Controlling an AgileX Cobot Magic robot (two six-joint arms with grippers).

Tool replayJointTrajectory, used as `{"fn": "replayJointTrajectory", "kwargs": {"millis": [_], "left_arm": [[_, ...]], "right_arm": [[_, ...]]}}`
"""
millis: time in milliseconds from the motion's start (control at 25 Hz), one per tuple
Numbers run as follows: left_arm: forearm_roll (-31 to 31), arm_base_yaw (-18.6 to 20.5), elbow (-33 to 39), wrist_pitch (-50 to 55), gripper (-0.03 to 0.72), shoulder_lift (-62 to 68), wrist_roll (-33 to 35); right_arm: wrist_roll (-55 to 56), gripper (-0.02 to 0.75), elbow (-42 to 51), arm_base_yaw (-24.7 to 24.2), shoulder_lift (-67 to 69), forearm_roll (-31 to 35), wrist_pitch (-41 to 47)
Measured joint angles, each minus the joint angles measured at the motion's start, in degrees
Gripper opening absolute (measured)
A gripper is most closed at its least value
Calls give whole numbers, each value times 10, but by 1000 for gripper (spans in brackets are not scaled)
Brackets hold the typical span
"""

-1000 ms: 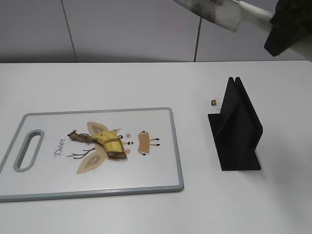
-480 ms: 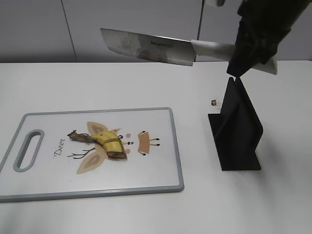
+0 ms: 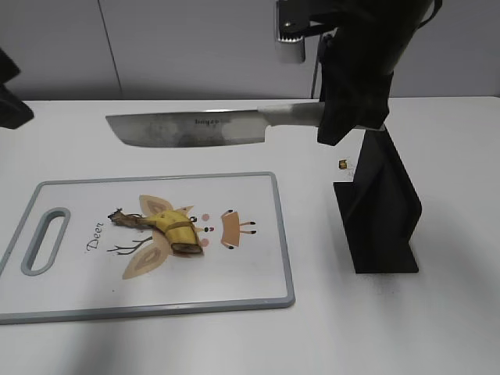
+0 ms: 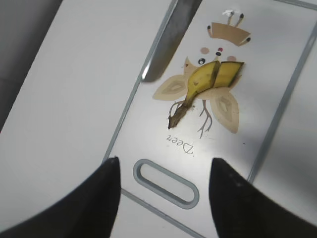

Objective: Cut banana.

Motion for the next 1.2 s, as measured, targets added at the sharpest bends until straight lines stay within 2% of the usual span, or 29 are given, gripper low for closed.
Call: {"fn": "replayJointTrajectory", "kwargs": {"millis": [200,600,720,840,1080,1200], "left_arm": [[0,-30,-17,-1,545,77,53],[-4,-32,-17,-44,545,171,67],[-4,-32,-17,-50,519,182,68],[-4,-32,-18,-53,411,188,68],[-4,-32,-18,-52,64,193,70],[-5,-32,-18,-51,6,207,73]], "right_arm": [[-43,161,0,14,12,16,0],[-85,161,0,14,12,76,-1],[-88,161,0,14,14,88,-6],[-88,161,0,14,19,89,-12],[-93,162,-2,14,41,86,-30],[-102,164,-7,14,51,77,-37]]}}
